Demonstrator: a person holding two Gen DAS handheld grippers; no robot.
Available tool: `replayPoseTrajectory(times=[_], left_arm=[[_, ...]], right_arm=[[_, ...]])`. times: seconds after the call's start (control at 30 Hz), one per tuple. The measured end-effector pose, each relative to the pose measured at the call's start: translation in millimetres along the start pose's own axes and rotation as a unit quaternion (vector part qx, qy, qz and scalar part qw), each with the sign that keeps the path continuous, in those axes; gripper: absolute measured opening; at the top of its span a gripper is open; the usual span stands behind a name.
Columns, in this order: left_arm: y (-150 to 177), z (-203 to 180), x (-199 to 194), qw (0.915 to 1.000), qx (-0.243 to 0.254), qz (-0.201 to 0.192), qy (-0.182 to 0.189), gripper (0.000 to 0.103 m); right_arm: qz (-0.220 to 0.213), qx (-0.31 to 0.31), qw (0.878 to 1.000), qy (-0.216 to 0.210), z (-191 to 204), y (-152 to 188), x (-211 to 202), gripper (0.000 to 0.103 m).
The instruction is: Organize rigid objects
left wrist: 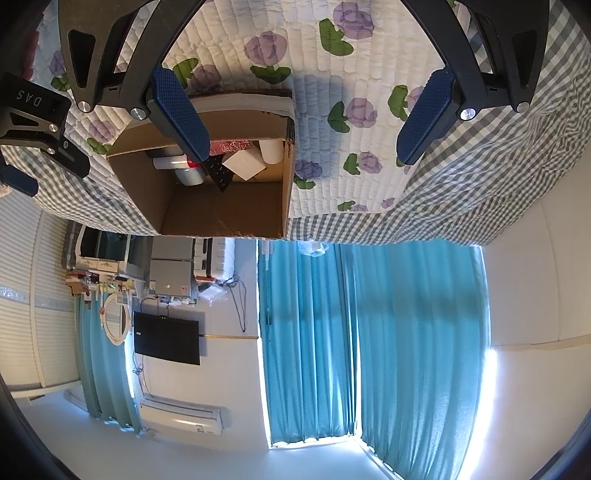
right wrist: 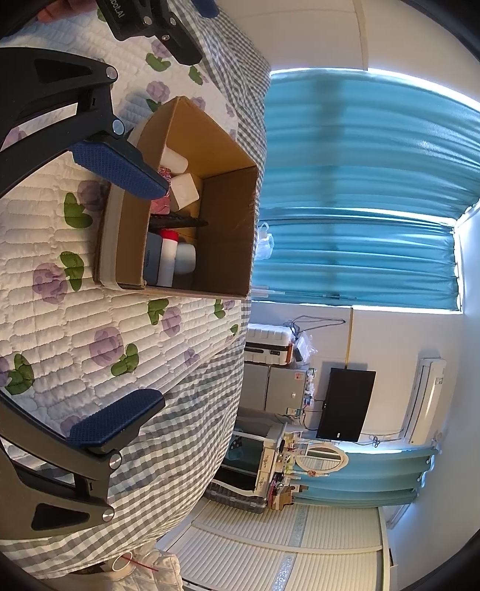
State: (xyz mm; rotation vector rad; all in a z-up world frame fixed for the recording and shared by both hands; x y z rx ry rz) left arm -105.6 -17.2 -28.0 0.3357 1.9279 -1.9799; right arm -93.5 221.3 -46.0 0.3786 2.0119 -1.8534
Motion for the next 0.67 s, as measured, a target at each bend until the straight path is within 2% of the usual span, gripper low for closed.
replayPoseTrajectory(times=[0.67], left_arm=[[1.9, -3.7, 1.9, 1.0, 0.006, 0.002, 0.0, 0.103]], right_arm=[[0.004, 0.0, 1.0, 0.003, -1.4, 1.3, 1.6, 0.103]])
Point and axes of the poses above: each gripper's, at about its wrist camera, not at the fingertips, and x roughly the way its jaws point, z to its left, y to its underside, the point moved 3 cm from there along x, roughly the way its jaws point, and after that the axes turned 4 degrees about z, right-handed, at the moved point
